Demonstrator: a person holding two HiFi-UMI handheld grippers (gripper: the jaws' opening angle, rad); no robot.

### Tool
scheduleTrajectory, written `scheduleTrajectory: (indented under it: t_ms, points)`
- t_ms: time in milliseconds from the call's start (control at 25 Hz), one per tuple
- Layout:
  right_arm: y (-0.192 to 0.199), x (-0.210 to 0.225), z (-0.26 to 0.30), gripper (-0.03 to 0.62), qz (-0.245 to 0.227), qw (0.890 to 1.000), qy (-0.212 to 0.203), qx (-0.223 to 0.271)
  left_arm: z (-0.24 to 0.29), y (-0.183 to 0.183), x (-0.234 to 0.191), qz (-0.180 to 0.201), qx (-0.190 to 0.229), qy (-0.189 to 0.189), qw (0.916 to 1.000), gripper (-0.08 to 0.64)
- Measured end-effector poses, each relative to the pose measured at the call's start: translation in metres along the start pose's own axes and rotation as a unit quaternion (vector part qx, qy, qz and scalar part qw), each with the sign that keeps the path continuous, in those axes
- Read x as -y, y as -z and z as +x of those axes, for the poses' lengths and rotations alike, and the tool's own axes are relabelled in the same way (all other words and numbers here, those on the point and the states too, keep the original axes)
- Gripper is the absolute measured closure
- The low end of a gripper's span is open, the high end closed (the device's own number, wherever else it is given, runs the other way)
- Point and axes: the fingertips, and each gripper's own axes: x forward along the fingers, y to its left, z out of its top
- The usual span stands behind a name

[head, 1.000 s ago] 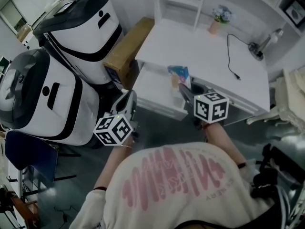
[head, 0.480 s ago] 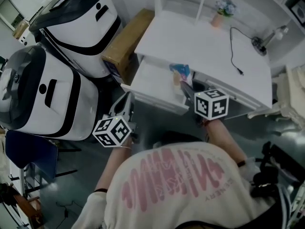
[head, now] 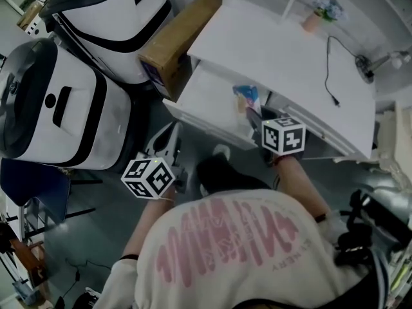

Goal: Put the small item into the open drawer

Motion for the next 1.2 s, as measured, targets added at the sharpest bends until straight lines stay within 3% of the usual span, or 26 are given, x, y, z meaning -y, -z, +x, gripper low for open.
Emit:
scheduleTrajectory:
  t_ms: [400, 680, 1200]
  points:
    - [0.024, 0.019, 0.073, 0.503, -0.009, 0.996, -0.024, -0.09, 0.02, 0.005, -0.035, -0.025, 0.005, -0.03, 0.9992, 0.53]
    - [0.045, 0.029, 0.117, 0.503, -0.016, 0.989, -0.038, -0.144, 0.025, 0.022, -0.064, -0.054, -0.006, -0.075, 0.9957, 0.53]
    - [0.082, 0.034, 0.166, 0.502, -0.016, 0.978, -0.055, -0.202, 0.039, 0.043, -0.098, -0.077, -0.031, -0.101, 0.9915, 0.529]
